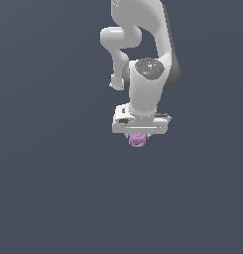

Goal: Pick up the object and move it to a goal position.

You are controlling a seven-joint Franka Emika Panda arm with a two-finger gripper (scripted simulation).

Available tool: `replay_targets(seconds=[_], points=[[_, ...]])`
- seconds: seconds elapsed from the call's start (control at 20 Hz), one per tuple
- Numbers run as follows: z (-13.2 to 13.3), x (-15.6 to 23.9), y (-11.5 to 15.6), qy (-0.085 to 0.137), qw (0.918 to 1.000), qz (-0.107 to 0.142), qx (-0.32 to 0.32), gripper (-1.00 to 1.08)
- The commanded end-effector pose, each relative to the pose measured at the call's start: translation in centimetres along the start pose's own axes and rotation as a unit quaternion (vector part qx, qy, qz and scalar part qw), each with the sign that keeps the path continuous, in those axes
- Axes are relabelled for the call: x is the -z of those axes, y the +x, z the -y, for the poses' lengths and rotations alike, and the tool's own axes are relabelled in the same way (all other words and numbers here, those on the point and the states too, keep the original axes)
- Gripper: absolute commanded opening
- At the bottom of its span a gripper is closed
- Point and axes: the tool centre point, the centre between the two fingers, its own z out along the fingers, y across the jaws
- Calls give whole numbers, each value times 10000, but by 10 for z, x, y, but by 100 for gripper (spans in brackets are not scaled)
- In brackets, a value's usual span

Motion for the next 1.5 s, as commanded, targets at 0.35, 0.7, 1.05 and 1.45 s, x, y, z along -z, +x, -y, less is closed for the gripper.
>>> replay_targets(seconds=[0.35, 0.7, 1.05, 1.45], points=[[7, 67, 44, -1, 10000, 4, 0, -100], [11, 105, 70, 0, 10000, 7, 1, -100], [15, 135, 92, 0, 10000, 7, 1, -100], [18, 162, 112, 0, 10000, 7, 1, -100]])
